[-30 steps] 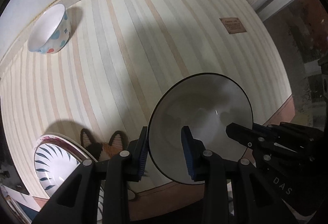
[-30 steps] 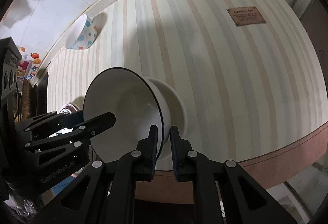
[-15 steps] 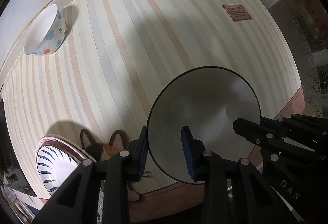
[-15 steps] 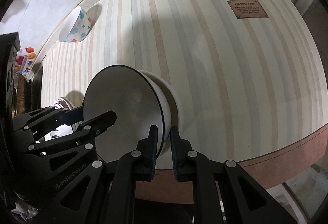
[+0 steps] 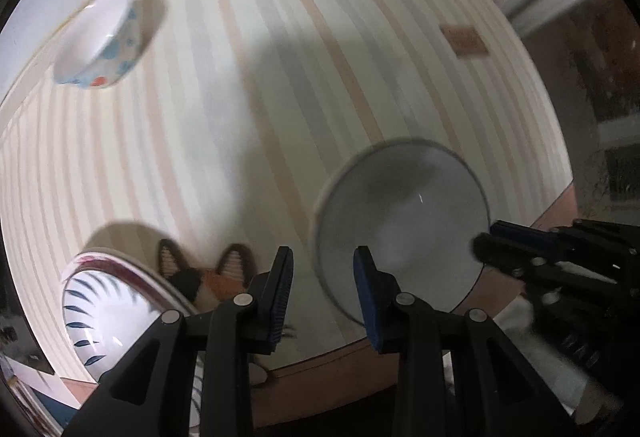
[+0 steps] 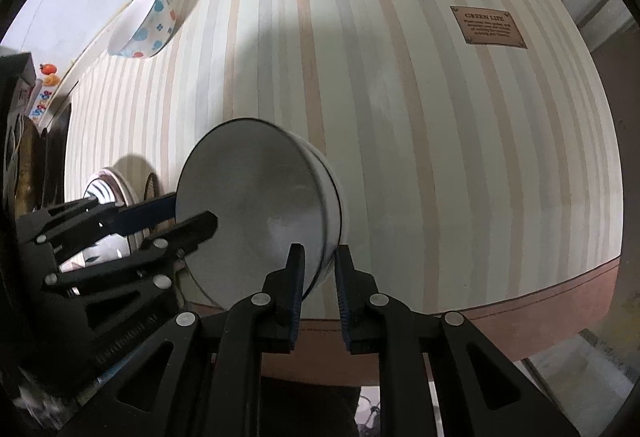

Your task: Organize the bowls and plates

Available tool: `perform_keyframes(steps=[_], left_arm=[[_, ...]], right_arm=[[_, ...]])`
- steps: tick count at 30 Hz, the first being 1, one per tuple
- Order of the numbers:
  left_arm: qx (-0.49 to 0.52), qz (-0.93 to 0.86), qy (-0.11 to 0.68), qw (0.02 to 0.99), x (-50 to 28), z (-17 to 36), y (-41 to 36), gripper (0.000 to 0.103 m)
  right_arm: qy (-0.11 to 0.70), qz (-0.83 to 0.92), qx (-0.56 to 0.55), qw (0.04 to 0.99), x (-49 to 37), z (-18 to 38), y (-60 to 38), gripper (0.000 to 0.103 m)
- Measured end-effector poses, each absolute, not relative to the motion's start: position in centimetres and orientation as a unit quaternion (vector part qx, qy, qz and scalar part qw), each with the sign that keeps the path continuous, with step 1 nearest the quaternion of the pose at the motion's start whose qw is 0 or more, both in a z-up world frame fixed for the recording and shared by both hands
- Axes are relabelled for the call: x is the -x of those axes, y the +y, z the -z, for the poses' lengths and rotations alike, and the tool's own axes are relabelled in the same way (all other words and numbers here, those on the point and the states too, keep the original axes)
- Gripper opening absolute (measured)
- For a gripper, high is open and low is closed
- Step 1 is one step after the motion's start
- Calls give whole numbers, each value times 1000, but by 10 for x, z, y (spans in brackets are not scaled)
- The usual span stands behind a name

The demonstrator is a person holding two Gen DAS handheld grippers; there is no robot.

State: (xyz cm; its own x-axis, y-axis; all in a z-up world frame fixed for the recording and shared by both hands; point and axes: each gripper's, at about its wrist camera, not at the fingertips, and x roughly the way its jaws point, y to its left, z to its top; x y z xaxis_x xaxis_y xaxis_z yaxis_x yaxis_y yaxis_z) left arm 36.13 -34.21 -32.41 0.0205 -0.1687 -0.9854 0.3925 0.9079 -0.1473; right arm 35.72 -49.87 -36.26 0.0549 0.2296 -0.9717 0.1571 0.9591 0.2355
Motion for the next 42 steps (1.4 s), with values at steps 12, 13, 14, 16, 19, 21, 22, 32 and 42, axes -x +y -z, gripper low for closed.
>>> perform_keyframes(steps=[12,13,14,16,19,21,22,32,42], left_arm=[[83,34,627,774,-485,288,-195,33],[93,21,629,772,-497,294,-186,33],[104,5,631,768,-512,302,-175,33],[121,-11,635,763,-536,315,-162,33],[140,-19,643,753,-562,335,-147,33],[155,-14,654,740,-576,351,-143,33],[161,-10,657,736,-578,356,-142,33],[155,11,649,745,-575,375,-160,26],[130,24,625,769,-563,336,-180,26]], right_arm=[[607,-113,-165,769,-497,286,-467,55],[605,-120,-164,770,-514,291,-458,55],[604,-127,-163,770,-542,301,-446,55],[610,-141,-162,763,-582,321,-424,55],[620,-153,-151,755,-626,348,-397,54],[629,-162,-143,747,-650,366,-377,50],[633,-163,-139,744,-656,372,-367,46],[657,-180,-113,723,-673,406,-344,15],[636,-177,-96,745,-655,377,-346,15]])
